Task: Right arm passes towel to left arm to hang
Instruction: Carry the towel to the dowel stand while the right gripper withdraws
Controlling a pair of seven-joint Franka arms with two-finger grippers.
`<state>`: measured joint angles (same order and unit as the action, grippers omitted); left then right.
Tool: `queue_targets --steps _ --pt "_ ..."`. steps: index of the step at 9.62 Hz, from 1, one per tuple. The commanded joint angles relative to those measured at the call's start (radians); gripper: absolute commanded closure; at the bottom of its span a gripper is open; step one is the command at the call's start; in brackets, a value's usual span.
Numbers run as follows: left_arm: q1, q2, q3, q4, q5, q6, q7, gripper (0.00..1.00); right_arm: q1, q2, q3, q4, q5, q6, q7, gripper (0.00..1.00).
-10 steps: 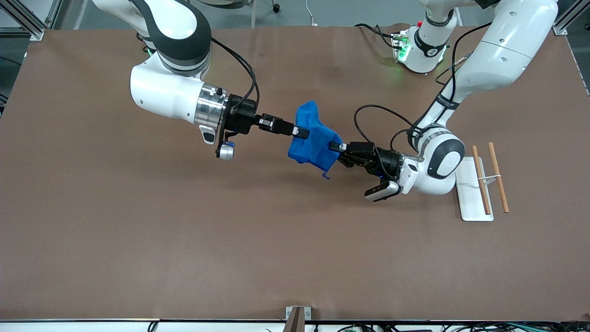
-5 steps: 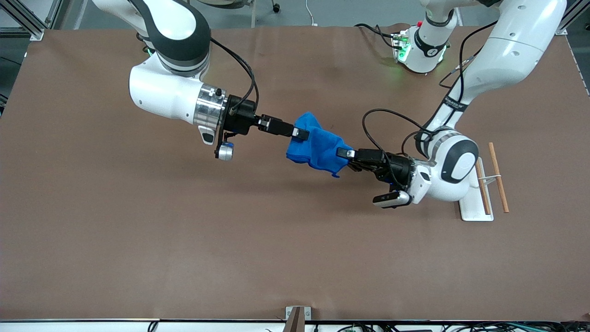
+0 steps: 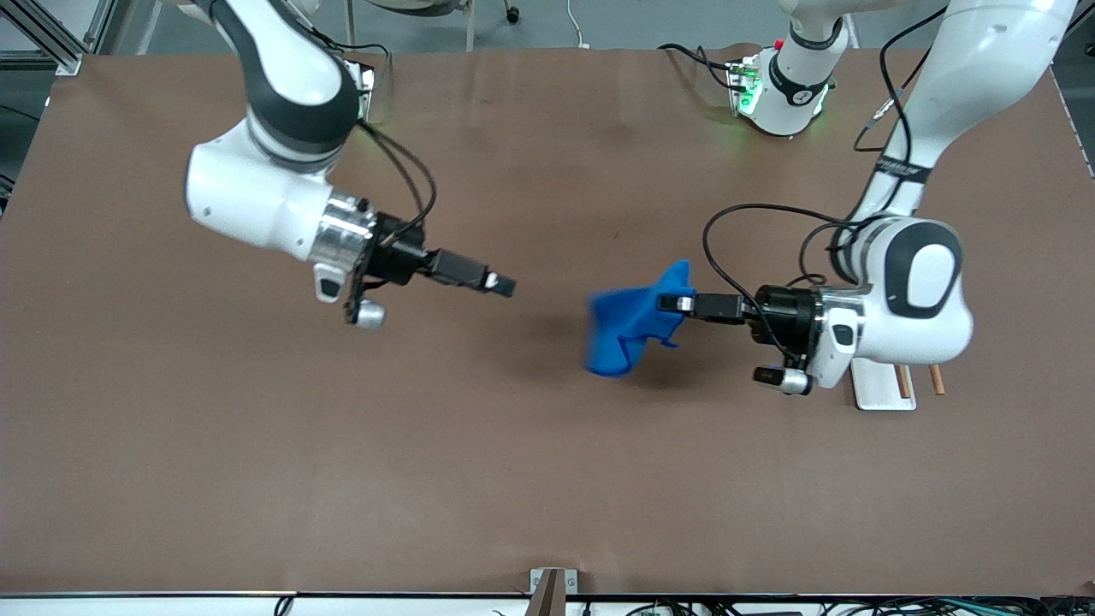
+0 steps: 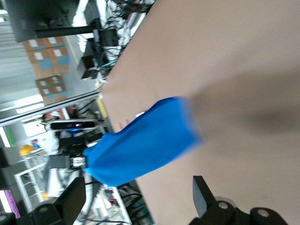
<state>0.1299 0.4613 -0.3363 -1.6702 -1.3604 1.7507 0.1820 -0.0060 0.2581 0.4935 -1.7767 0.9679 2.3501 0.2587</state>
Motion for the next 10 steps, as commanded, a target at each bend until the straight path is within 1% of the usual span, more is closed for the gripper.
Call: queue_targets --steps 1,3,4,5,6,7,8,9,10 --pt "0.011 -0.070 0.010 -0.029 0.241 0.096 -0.172 1.00 -0.012 -0.082 -0.125 -0.046 -0.253 -0.166 0.019 0.00" --pt "0.031 -0.098 0.011 0.006 0.477 0.107 -0.354 1.00 -0.012 -0.123 -0.222 -0.046 -0.625 -0.302 0.082 0.00" --pt "0.037 -0.108 0.010 0.033 0.600 0.105 -0.442 1.00 -0.012 -0.147 -0.261 -0.044 -0.781 -0.351 0.100 0.00" --pt "0.037 -0.119 0.010 0.043 0.730 0.105 -0.502 1.00 -0.012 -0.173 -0.309 -0.041 -0.855 -0.383 0.100 0.00" --pt "0.037 -0.131 0.010 0.044 0.864 0.107 -0.542 1.00 -0.012 -0.204 -0.376 -0.035 -0.870 -0.397 0.093 0.00" --pt "0.042 -0.138 0.014 0.052 0.955 0.107 -0.562 1.00 -0.012 -0.238 -0.439 -0.024 -0.903 -0.425 0.087 0.00" --pt "0.075 -0.148 0.013 0.052 1.050 0.104 -0.564 1.00 -0.009 -0.261 -0.488 0.012 -0.957 -0.498 0.076 0.00" --pt "0.088 -0.154 0.013 0.046 1.142 0.092 -0.565 1.00 -0.011 -0.273 -0.513 0.073 -0.981 -0.593 0.033 0.00" --pt "0.106 -0.159 0.013 0.044 1.215 0.075 -0.566 1.00 -0.011 -0.293 -0.548 0.110 -0.983 -0.665 -0.001 0.00"
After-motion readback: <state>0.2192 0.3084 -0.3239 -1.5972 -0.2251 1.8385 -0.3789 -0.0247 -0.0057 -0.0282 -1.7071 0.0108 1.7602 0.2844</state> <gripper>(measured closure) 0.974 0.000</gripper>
